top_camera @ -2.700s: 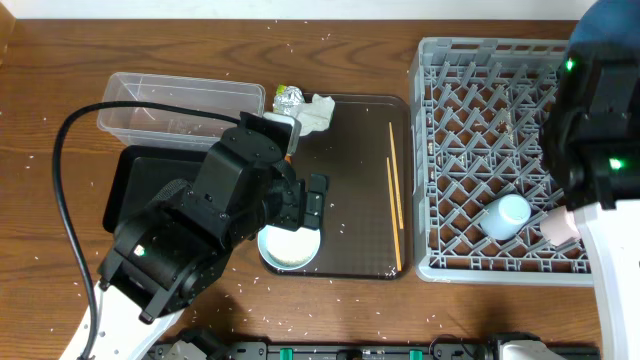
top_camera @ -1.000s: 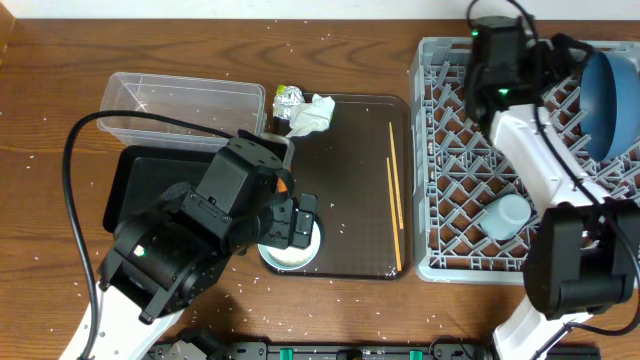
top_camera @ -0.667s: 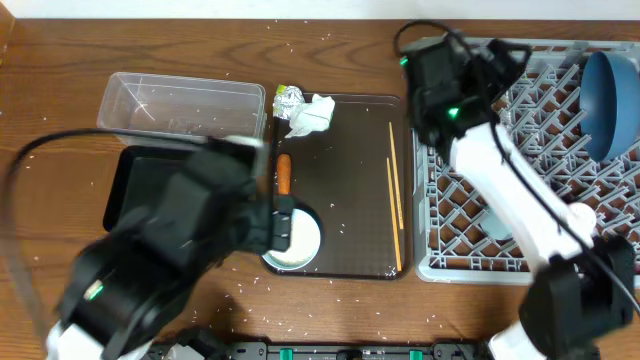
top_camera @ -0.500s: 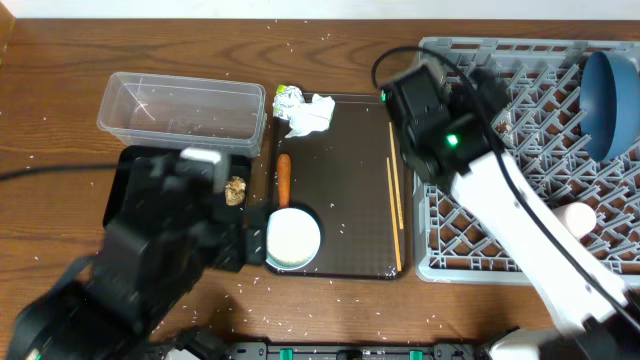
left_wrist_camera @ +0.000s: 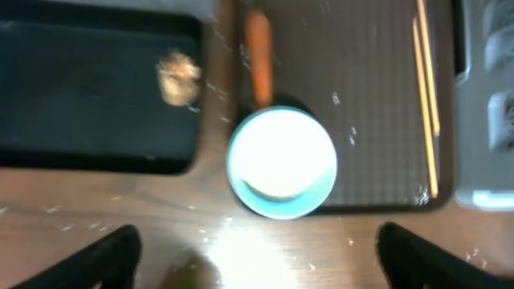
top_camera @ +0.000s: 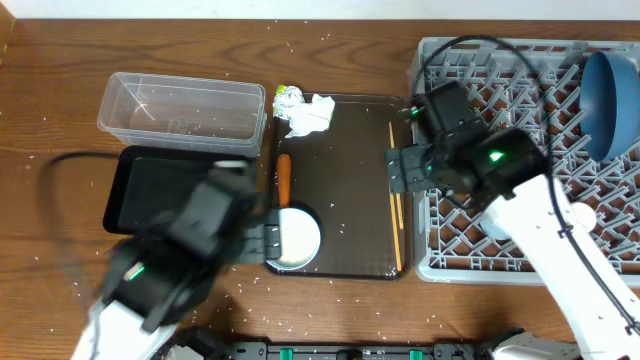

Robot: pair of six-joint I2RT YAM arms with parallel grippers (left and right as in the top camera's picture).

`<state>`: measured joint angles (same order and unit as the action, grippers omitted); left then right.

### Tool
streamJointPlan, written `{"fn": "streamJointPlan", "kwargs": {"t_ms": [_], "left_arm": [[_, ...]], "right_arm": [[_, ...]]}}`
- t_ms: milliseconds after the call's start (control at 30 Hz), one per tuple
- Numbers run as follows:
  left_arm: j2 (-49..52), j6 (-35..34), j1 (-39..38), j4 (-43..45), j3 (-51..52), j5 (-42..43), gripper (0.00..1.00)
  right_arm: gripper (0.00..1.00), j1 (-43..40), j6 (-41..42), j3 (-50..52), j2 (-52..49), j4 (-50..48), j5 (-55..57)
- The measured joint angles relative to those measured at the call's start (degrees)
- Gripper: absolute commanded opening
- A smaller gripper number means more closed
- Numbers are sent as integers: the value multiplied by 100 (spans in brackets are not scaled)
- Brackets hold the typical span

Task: Sort waste into correct bins and load items into the dishwasher rack

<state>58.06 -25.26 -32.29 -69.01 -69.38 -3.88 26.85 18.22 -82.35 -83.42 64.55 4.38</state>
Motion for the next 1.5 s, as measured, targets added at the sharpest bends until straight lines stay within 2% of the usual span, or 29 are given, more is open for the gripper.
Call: {"fn": "streamJointPlan", "kwargs": {"t_ms": [67, 200, 400, 600, 767, 867, 1000, 1500], "left_arm": [[363, 170, -9, 308, 339, 365, 72], [1058, 396, -74, 605, 787, 769, 63], [2039, 542, -490, 1095, 929, 981, 55], [3012, 581, -949, 1493, 929, 992, 33], [3716, 605, -981, 1738, 931, 992, 31], [3978, 601, -981, 1858, 931, 992, 23], [4168, 590, -984, 2175, 966, 999, 6], [4236, 688, -988, 2267, 988, 973, 7]], "right_arm": [[96, -293, 293, 0, 0, 20, -151], [98, -828, 603, 0, 2, 63, -501], [99, -1261, 754, 0, 0, 214, -726], [99, -1327, 796, 0, 0, 227, -776], [99, -1327, 796, 0, 0, 236, -789], [99, -1327, 796, 0, 2, 234, -789], [99, -1327, 796, 0, 0, 234, -789], [99, -1327, 796, 0, 0, 243, -782]]}}
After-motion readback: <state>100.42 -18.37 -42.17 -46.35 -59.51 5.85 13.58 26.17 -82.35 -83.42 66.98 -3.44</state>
